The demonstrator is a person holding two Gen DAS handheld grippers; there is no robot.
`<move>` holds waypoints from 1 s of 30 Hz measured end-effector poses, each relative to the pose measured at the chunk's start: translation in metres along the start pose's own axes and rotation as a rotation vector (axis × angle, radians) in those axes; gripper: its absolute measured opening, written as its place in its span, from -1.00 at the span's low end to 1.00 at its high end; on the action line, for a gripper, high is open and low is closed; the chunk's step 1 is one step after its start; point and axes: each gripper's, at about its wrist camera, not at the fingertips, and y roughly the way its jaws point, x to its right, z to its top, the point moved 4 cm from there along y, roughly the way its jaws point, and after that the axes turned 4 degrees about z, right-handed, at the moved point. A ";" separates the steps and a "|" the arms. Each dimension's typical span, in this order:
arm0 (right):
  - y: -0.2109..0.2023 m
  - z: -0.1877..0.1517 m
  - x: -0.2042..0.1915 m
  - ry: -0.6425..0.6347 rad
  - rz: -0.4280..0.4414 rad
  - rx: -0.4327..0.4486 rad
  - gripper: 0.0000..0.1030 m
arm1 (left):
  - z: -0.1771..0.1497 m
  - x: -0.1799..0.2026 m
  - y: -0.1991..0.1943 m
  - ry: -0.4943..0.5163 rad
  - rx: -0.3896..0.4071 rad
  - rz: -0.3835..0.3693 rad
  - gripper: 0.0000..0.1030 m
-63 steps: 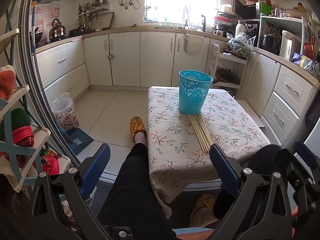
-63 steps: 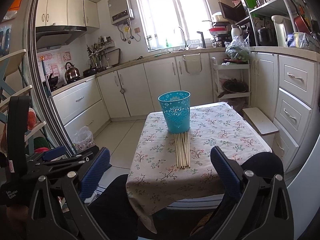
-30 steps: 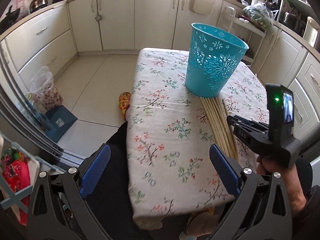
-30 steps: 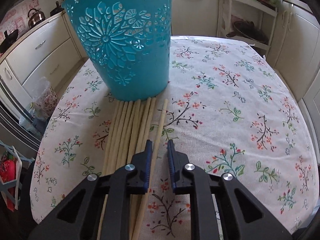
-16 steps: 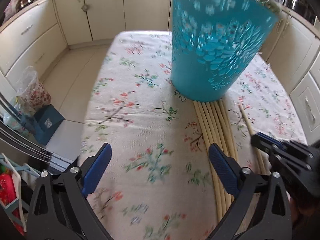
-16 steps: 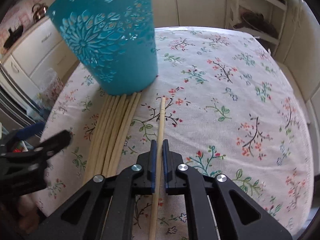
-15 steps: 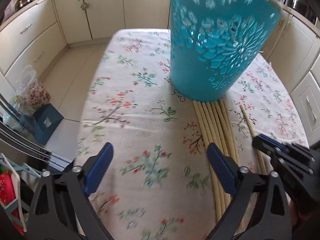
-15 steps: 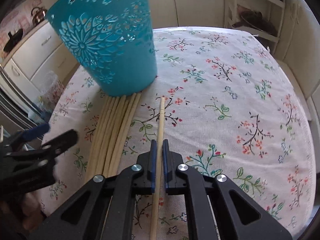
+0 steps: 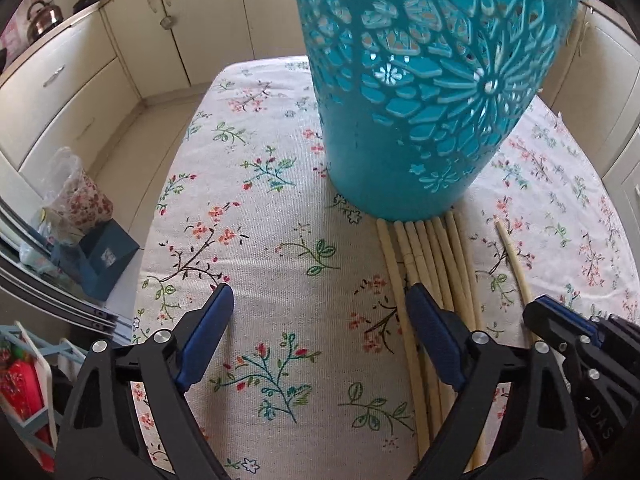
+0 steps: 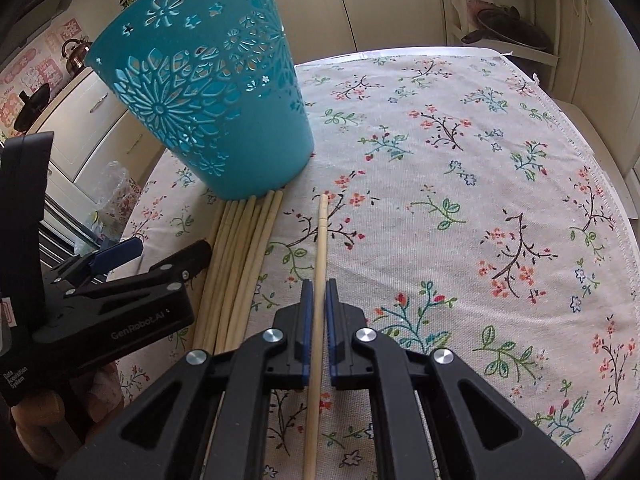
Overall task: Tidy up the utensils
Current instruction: 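Grasp one wooden chopstick with the left gripper while the right gripper grasps another, then lift the chopstick with the left gripper and drop it into the teal basket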
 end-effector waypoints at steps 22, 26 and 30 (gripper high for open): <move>0.008 0.003 -0.013 -0.105 -0.056 0.037 -0.74 | 0.012 0.005 -0.010 0.163 -0.024 -0.221 -0.84; 0.008 0.003 -0.011 -0.097 -0.053 0.043 -0.76 | 0.010 -0.015 -0.005 0.163 -0.042 -0.273 -0.91; 0.009 0.005 -0.012 -0.100 -0.058 0.046 -0.76 | 0.001 -0.031 -0.022 0.154 -0.028 -0.327 -0.91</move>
